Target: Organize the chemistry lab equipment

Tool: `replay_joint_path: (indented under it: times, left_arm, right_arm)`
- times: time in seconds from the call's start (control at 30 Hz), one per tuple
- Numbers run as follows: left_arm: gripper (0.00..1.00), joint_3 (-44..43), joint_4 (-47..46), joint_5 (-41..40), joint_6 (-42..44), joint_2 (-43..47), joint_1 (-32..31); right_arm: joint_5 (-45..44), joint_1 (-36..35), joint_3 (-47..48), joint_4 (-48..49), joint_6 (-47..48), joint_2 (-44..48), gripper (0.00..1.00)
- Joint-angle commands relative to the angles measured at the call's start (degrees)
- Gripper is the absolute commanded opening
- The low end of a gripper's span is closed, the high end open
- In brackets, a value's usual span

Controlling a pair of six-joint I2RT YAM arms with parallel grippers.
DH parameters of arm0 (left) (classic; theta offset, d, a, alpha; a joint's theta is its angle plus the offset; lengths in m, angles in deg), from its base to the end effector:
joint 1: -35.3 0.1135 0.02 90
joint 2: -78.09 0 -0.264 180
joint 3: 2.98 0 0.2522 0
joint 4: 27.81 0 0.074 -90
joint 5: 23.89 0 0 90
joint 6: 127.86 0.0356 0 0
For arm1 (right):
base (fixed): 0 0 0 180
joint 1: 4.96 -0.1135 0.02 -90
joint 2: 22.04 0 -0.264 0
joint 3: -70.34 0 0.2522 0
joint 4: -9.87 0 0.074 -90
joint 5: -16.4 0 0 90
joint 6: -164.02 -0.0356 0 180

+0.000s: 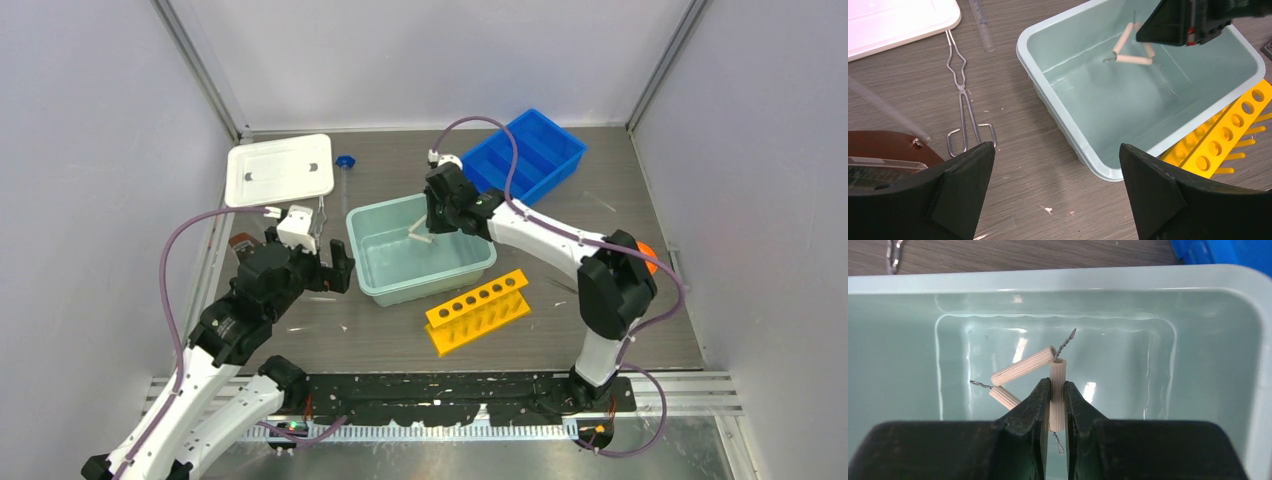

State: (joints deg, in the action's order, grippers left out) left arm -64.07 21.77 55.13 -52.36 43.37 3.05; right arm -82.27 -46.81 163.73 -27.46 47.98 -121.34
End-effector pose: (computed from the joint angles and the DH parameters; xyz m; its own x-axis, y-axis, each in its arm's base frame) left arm 0.1128 -0.0632 0.3329 -0.4168 -0.0277 -0.9086 0.2804 0.9469 -0.1574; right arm 0.2964 0.2583 0.2733 -0.7121 -0.0552 -0.6999 -0.2951 0.9281 0.2270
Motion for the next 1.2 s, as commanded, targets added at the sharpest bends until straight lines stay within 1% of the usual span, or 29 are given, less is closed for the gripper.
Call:
replay_joint_path:
  times: [0.0,0.13,0.27,0.37,0.5,0.6,0.73,0.83,1.03,1.1,1.13,1.17]
  left_arm:
    - [1.0,0.07,-2.24,-1.06,0.6,0.27,-0.18]
    - [1.0,-0.21,-1.93,-1.06,0.62,-0.3,-0.18]
    - [1.0,-0.05,-1.98,-1.32,0.63,0.14,-0.16]
    - [1.0,0.05,-2.05,-1.54,0.62,0.31,-0.18]
    - [1.0,-0.02,-1.98,-1.54,0.66,0.11,-0.18]
    - [1.0,-0.04,-1.89,-1.5,0.62,0.05,-0.17]
    - [1.0,-0.09,-1.86,-1.53,0.64,0.24,-0.18]
    - [1.0,-0.04,-1.86,-1.48,0.62,0.44,-0.18]
    - [1.0,-0.13,-1.83,-0.93,0.53,0.53,-0.17]
    - [1.0,-0.13,-1.73,-0.84,0.49,0.79,-0.18]
    - [1.0,-0.13,-1.81,-0.77,0.45,0.94,-0.18]
    - [1.0,-0.05,-1.82,-0.67,0.42,1.12,-0.18]
  right_arm:
    - [-4.73,-2.34,4.82,0.9,0.99,-3.71,0.13]
    - [-6.73,-3.28,6.04,0.06,1.19,-7.56,0.15]
    - [-7.47,-3.58,6.31,0.44,0.46,-8.8,0.18]
    - [-8.2,-3.59,6.7,-0.14,0.25,-8.39,0.23]
    - [-8.28,-3.59,6.32,-0.92,0.21,-5.95,0.32]
    - [-8.02,-3.61,5.34,-1.79,-0.12,-2.92,0.4]
    - [-8.2,-3.59,4.49,-2.82,-0.37,1.69,0.42]
    - [-9.87,-3.52,4.31,-3.89,0.54,6.35,0.43]
    - [-18.11,-2.4,2.38,-5.9,2.29,15.24,0.43]
    - [-22.5,-1.7,0.15,-6.07,0.14,18.33,0.42]
    - [-26.2,-1.32,-2.01,-6.12,-2.84,19.36,0.42]
    - [-27.75,-1.14,-3.16,-6.17,-4.31,21.53,0.41]
